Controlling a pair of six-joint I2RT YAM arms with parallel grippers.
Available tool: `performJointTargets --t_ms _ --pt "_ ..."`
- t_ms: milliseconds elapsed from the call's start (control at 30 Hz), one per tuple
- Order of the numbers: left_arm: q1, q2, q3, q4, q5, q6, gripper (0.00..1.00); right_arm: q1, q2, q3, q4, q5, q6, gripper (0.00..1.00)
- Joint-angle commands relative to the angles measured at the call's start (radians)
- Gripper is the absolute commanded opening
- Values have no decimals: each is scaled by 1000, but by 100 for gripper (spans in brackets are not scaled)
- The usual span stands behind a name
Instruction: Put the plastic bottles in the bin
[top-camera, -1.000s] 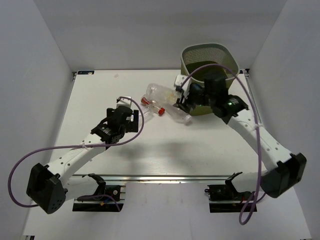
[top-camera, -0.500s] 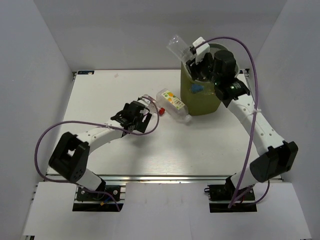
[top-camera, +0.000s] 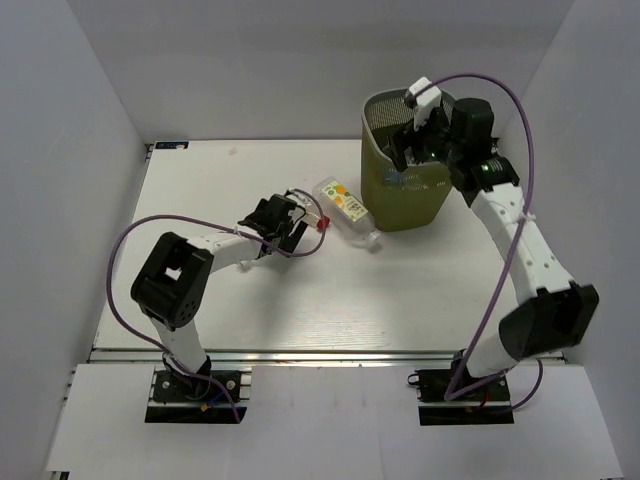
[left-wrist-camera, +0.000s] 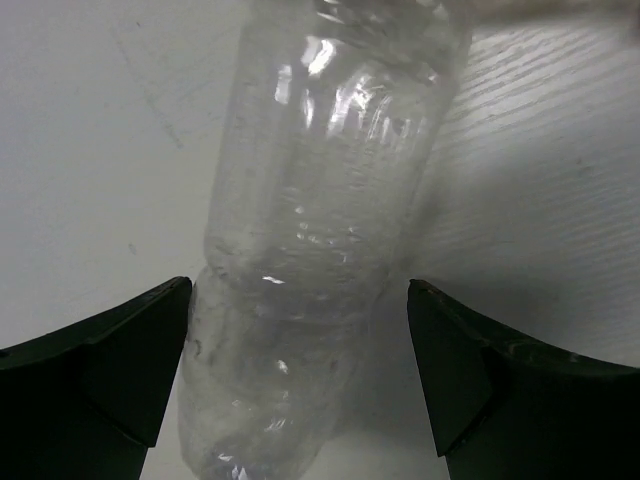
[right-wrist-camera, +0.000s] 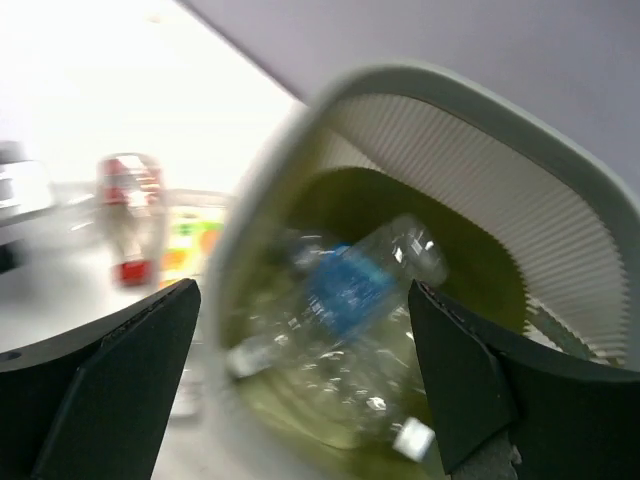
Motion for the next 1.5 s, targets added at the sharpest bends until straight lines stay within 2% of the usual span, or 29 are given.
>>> performJointTargets --t_ms 0,33,100,133,200,233,267,300,333,367,400,433,500,567,667,733,800,833,867,933,967,1000,1167,1200,1267,1300,1333,1367,1467 --pt "21 40 29 -4 52 -6 97 0 -157 -83 0 -280 -29 90" --pt "31 51 38 -4 75 -21 90 0 -177 -106 12 -361 -34 90" --pt "31 60 39 -27 115 -22 77 0 -241 -181 22 -400 -60 90" --pt "31 51 48 -27 124 -32 58 0 -252 -206 29 -417 -52 89" --pt "19 -21 69 -37 165 -32 40 -3 -277 -234 6 -426 -51 85" --pt "8 -61 94 -37 182 -32 22 -6 -289 -244 6 -385 -46 71" --pt "-4 -107 114 -37 210 -45 14 -4 -297 -260 12 -364 -34 59" --pt "-5 -192 159 -17 290 -60 14 -9 -318 -324 63 -303 18 44" --pt "-5 -228 189 -6 316 -74 14 -15 -350 -352 89 -244 36 17" --pt "-5 -257 222 5 361 -100 14 -16 -388 -379 124 -233 49 6" --pt "-5 -273 303 29 391 -112 14 -22 -419 -468 124 -248 17 0" --pt "-14 -282 345 43 438 -132 14 -23 -433 -496 115 -291 -12 0" --pt "-14 -261 470 102 495 -163 14 -18 -483 -612 56 -383 -154 0" --pt "-14 -192 595 147 582 -224 14 -15 -496 -669 -24 -462 -262 18" --pt "-14 -104 753 282 662 -351 15 -16 -507 -740 -75 -447 -313 42" --pt "-14 20 854 365 723 -423 15 -13 -516 -786 -70 -424 -321 44" --pt "-23 118 1032 393 750 -530 17 -13 -522 -806 -66 -411 -322 45" --pt "-23 232 1168 405 782 -592 19 -12 -527 -829 -55 -408 -318 45" --pt "-23 293 1239 405 782 -592 19 -13 -527 -832 -53 -408 -313 45" --pt "-47 403 1351 428 791 -693 23 -13 -527 -844 -41 -410 -298 47" --pt "-48 489 1409 506 791 -738 28 -13 -527 -856 -37 -410 -290 47" --pt "-58 522 1427 544 773 -806 30 -12 -527 -858 -27 -405 -284 47" --pt "-83 614 1451 640 710 -902 43 -13 -525 -893 2 -399 -261 51" --pt "-93 614 1451 623 710 -902 57 -12 -527 -898 9 -397 -252 54" --pt "-94 614 1418 588 699 -878 75 -10 -522 -906 47 -377 -218 73" --pt "-103 591 1389 588 689 -878 92 -10 -521 -907 58 -374 -200 79" --pt "-103 551 1338 588 679 -847 98 -9 -518 -906 75 -368 -183 84" --pt "-103 531 1324 579 679 -829 100 -7 -492 -898 86 -367 -177 89" --pt "-103 465 1349 494 658 -731 100 16 -409 -860 101 -356 -106 89"
